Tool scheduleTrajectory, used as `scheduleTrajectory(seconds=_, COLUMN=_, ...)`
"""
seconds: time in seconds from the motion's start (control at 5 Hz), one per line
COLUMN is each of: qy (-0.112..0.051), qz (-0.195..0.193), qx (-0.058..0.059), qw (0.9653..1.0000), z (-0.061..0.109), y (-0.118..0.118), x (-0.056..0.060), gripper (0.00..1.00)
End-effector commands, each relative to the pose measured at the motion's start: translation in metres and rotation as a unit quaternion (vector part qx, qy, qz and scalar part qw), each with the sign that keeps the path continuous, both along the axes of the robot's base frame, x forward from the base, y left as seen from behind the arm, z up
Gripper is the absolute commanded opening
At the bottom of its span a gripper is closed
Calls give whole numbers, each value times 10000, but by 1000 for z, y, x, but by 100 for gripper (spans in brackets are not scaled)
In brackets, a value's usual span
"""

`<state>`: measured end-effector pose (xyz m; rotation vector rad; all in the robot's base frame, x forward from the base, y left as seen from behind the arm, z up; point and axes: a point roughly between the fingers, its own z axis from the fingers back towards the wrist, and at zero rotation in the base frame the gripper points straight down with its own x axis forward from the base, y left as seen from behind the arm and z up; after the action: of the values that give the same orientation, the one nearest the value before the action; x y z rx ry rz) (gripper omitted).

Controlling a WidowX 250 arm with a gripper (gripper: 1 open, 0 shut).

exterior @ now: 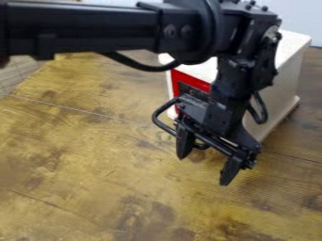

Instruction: Close the drawer

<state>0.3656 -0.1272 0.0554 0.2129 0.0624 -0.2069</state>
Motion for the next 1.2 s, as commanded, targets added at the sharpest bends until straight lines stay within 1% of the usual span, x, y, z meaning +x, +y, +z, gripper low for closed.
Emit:
scheduleTrajectory(seconds=0.0, qy=-391, qz=-239, qx=-98, qw=9989, z=13, y=-22, x=6, gripper=100)
scheduleTrajectory(seconds=0.2, qy=-437, qz=-282, qx=-115, qw=9986, z=22, y=-32, x=13, gripper=100)
scheduleTrajectory(seconds=0.4, qy=-407, qz=-263, qx=-119, qw=9988, z=29, y=-35, x=10, gripper=100)
scheduleTrajectory(seconds=0.8, qy=-394, qz=-83, qx=-142, qw=9991, z=22, y=-25, x=6, gripper=100)
scheduleTrajectory(seconds=1.0, qy=-442, qz=-92, qx=-195, qw=9988, z=22, y=-19, x=8, gripper=100)
